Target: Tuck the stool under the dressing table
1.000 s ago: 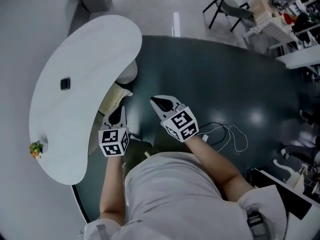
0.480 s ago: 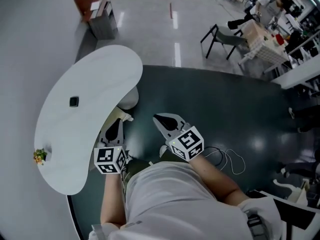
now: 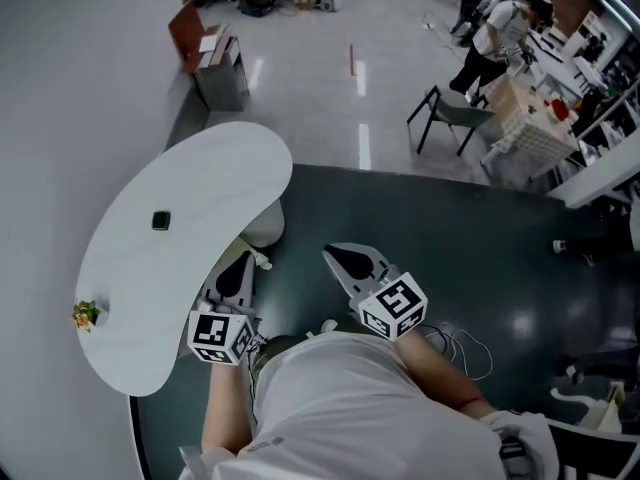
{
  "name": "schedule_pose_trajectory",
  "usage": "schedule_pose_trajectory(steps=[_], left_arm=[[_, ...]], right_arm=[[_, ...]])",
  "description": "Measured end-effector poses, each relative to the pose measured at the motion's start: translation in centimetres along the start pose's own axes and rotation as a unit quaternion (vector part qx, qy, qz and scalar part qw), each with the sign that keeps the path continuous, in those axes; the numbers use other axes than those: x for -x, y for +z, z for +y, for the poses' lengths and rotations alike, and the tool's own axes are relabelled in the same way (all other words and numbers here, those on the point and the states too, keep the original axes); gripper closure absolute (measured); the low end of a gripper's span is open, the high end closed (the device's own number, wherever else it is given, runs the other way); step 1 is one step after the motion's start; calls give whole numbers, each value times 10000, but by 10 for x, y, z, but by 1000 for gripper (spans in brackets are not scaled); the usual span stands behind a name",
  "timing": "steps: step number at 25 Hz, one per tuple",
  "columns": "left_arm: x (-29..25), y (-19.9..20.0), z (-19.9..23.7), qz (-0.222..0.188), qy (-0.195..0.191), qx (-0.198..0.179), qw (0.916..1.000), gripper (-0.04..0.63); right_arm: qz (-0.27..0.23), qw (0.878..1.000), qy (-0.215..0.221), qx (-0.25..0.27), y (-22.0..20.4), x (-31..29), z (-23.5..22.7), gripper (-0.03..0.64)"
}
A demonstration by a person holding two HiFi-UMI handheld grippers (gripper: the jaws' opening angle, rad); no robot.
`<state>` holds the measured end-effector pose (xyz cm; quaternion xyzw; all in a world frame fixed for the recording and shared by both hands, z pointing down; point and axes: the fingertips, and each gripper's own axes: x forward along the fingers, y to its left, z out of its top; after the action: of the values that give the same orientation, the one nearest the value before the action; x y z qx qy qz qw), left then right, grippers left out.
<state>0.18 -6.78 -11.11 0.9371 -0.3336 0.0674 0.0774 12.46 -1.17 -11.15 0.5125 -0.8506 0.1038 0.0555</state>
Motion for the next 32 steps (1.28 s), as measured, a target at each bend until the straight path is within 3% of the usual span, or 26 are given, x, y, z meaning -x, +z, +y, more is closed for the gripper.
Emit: schedule_pose_trajectory(steps=[6, 12, 25, 29, 32], left_arm=[[10, 1, -12, -99, 0, -96, 9999, 594], [19, -10, -25, 58, 130, -120, 9998, 594], [32, -38, -28, 328, 500, 230, 9979, 594], [31, -37, -27, 325, 548, 183, 9978, 594], [31, -34, -29, 247, 475, 363, 9979, 594]], right_arm=[[-183, 9997, 31, 157, 5, 17, 3, 607], [-238, 9996, 28, 171, -1, 32, 1, 607], [-81, 9997, 199, 123, -22, 40, 2, 607], [-86, 9996, 240, 93, -25, 40, 1, 607], [-78, 9996, 255, 88, -27, 40, 1, 607]])
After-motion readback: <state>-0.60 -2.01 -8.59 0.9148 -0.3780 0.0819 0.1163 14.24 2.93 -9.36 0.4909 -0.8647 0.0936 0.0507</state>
